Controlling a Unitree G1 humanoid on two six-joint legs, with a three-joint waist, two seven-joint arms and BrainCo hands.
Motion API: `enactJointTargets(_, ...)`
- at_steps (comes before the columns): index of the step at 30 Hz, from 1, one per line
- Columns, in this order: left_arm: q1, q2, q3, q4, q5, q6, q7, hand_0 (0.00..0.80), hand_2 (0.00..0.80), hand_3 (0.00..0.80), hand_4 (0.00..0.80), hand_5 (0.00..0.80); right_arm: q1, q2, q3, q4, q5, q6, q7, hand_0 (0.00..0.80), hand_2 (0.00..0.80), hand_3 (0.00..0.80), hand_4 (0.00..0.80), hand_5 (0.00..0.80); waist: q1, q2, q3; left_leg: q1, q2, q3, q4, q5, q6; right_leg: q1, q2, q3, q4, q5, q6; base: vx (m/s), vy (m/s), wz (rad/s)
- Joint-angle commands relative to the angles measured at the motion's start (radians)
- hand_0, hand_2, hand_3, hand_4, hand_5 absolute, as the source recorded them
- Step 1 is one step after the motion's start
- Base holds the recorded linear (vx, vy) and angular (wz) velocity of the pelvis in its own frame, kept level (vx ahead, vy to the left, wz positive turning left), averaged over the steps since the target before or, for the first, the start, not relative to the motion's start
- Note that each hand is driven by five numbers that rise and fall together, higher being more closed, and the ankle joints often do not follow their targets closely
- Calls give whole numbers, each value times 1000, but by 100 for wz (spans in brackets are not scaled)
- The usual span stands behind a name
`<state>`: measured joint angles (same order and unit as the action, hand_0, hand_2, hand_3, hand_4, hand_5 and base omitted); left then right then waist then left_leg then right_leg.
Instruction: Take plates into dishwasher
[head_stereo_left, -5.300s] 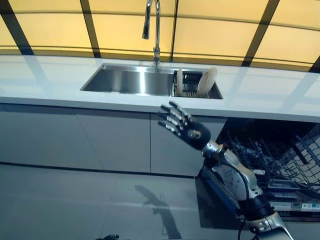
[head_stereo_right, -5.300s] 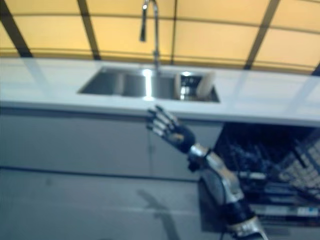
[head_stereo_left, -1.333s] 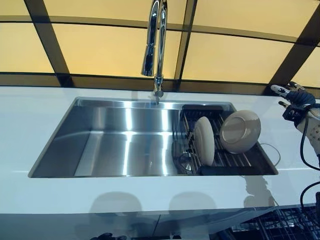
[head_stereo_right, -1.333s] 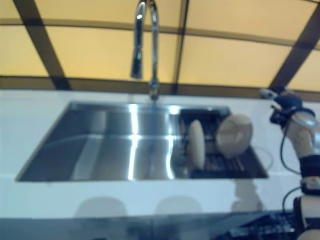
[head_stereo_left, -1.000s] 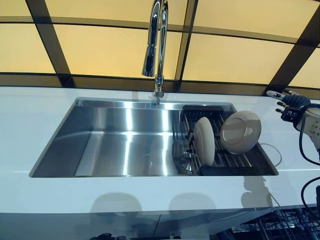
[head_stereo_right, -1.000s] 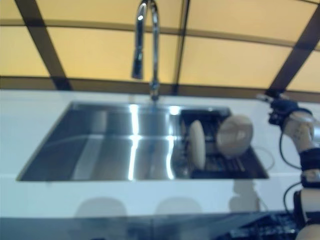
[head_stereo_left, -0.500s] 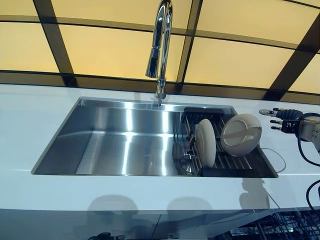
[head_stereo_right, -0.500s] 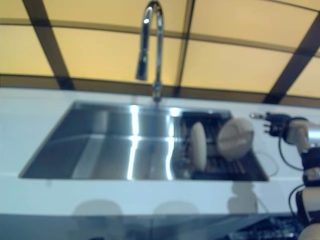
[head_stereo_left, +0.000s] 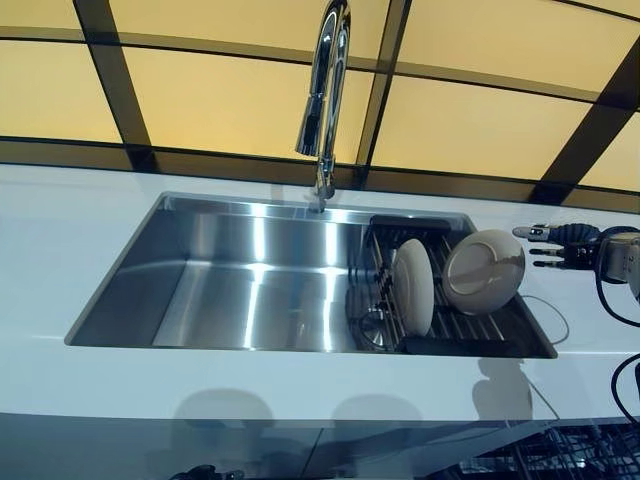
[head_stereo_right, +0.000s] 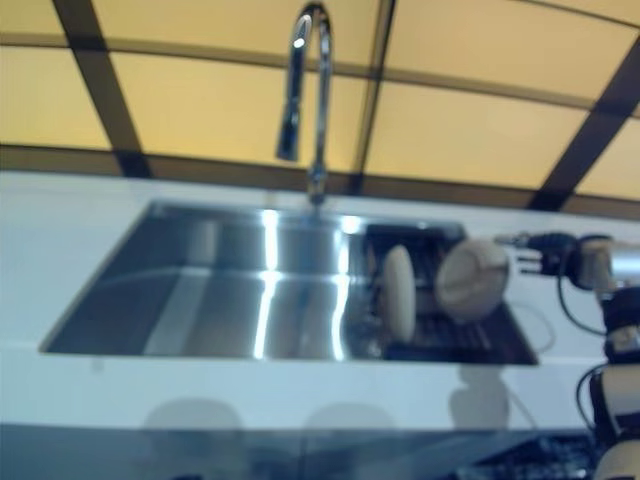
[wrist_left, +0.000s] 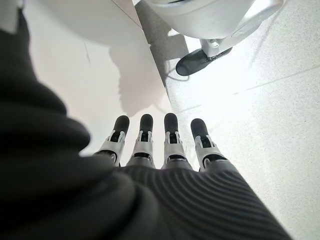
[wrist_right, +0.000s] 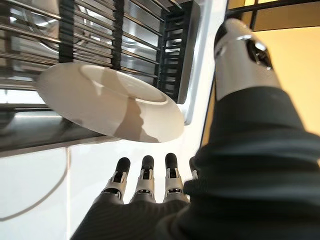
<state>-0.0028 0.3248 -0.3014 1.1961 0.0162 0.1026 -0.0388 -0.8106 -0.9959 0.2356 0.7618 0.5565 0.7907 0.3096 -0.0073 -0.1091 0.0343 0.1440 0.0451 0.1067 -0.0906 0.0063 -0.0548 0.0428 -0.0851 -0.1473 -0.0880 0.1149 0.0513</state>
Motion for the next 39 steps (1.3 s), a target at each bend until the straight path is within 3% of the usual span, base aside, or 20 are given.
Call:
enactJointTargets(1, -43, 26, -58, 4, -23, -6, 6, 0, 0, 0, 0, 0, -159, -61, 51, 62, -37, -15, 11, 0, 0, 0, 0, 0, 33, -27, 12, -21, -25, 82, 3, -14, 36, 51, -25, -20, 40, -43, 59, 0, 0, 0)
enactJointTargets(18, -40, 29, -71, 3, -36, -18, 9, 0, 0, 0, 0, 0, -163, -71, 31, 132, -32, -2, -18, 0, 0, 0, 0, 0, 41, -24, 21, -20, -24, 72, 3, -13, 37, 55, -23, -21, 47, -50, 55, 0, 0, 0)
enactJointTargets(39, -42, 31, -76, 0, -29, -19, 7, 0, 0, 0, 0, 0, -135, -51, 25, 149, -60, -8, 50, 0, 0, 0, 0, 0, 46, -20, 25, -22, -26, 70, 3, -14, 38, 54, -25, -25, 50, -54, 55, 0, 0, 0)
